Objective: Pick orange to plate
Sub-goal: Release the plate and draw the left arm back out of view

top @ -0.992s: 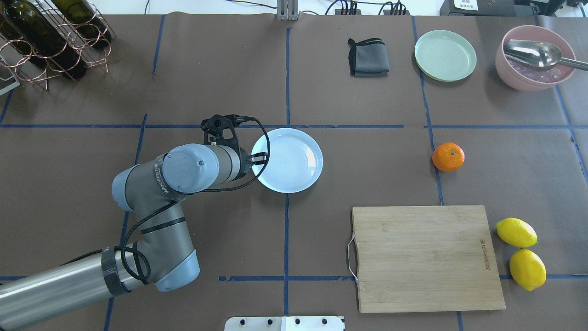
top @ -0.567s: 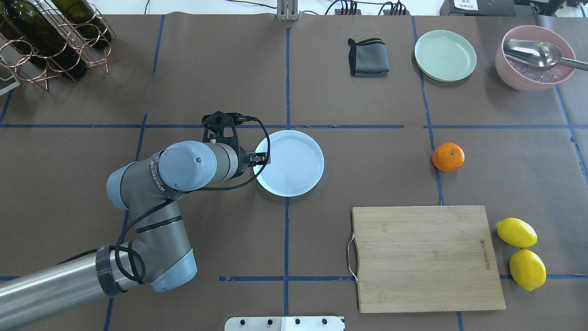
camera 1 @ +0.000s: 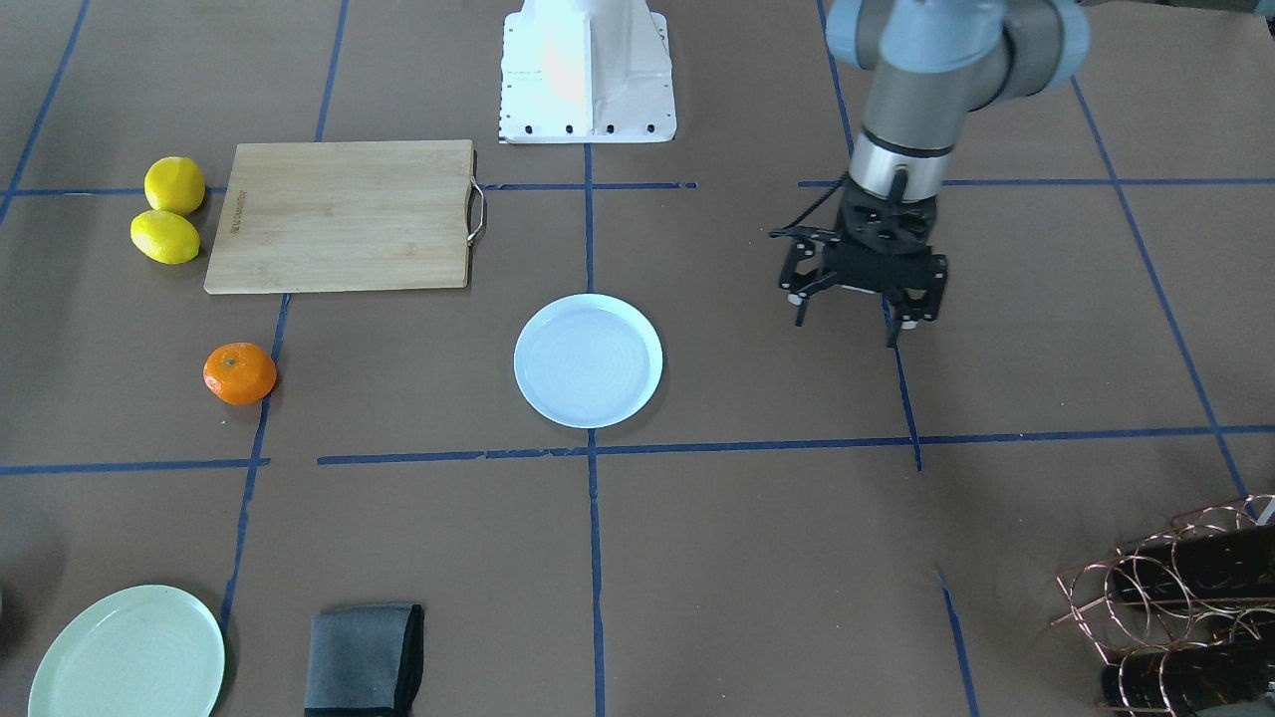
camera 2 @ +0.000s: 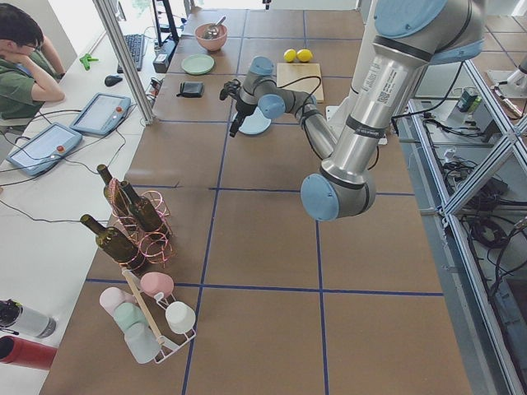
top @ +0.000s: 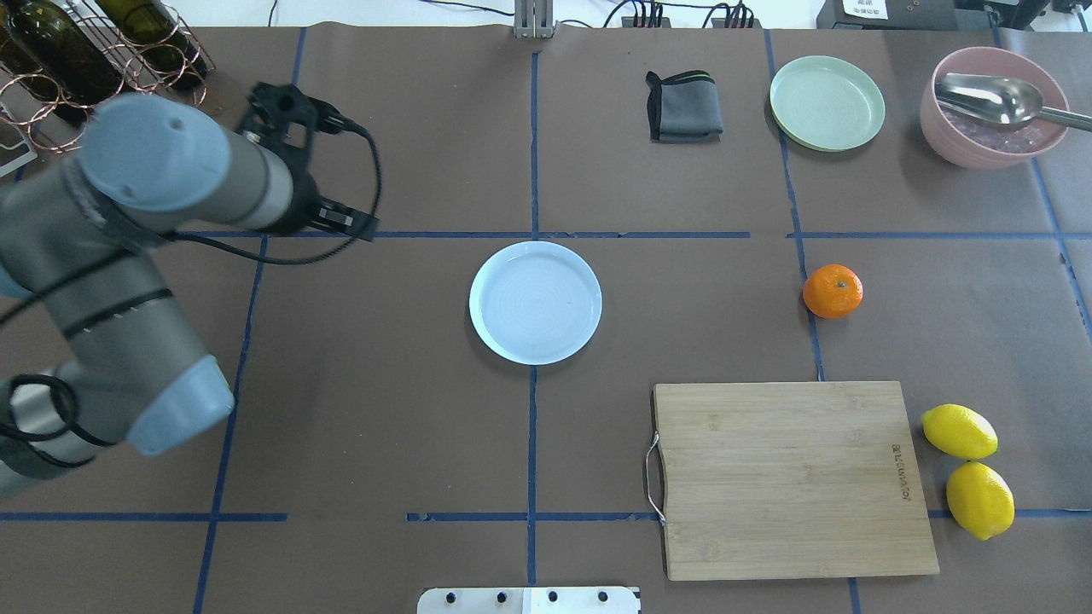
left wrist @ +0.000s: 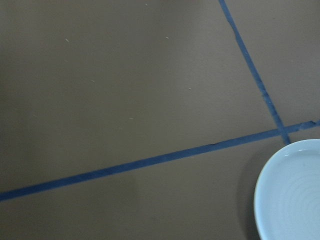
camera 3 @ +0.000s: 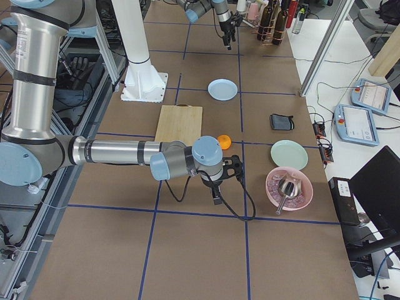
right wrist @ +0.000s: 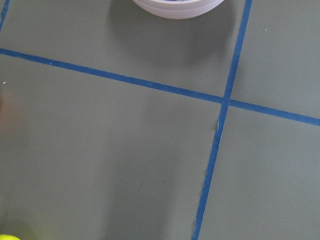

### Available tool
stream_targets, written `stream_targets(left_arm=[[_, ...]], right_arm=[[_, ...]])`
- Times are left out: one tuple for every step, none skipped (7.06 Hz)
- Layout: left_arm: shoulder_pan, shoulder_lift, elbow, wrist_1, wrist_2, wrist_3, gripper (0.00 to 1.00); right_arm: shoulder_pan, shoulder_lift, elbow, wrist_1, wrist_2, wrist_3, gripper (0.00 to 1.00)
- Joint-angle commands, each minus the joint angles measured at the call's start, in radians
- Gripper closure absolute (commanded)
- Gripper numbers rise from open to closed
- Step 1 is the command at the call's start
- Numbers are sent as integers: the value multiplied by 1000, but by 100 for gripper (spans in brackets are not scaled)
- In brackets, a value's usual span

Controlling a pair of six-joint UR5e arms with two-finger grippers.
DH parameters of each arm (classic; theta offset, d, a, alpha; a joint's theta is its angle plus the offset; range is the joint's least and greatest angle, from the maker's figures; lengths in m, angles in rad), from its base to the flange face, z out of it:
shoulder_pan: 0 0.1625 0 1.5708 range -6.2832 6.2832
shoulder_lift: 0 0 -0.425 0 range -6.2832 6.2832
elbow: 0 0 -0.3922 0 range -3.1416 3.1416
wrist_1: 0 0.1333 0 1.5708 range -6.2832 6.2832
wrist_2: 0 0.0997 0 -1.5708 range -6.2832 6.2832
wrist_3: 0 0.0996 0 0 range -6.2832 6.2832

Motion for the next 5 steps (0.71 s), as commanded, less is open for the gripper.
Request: stream_targets(left_arm=[[-387, 114, 40, 31, -274, 417, 0], [-490, 181, 106, 31, -411, 447, 0], [-557, 228, 143, 28, -420, 451, 0], [-603, 312, 189, 19, -423, 472, 0], [-644, 343, 215, 27, -421, 472, 0]], right_arm=[[0, 0, 1, 1, -1, 0, 0], [0, 0, 2, 1, -1, 0, 0], [0, 2, 2, 1, -1, 0, 0], [0, 2, 5, 1, -1, 1, 0], [0, 5, 13, 3, -1, -2, 0]])
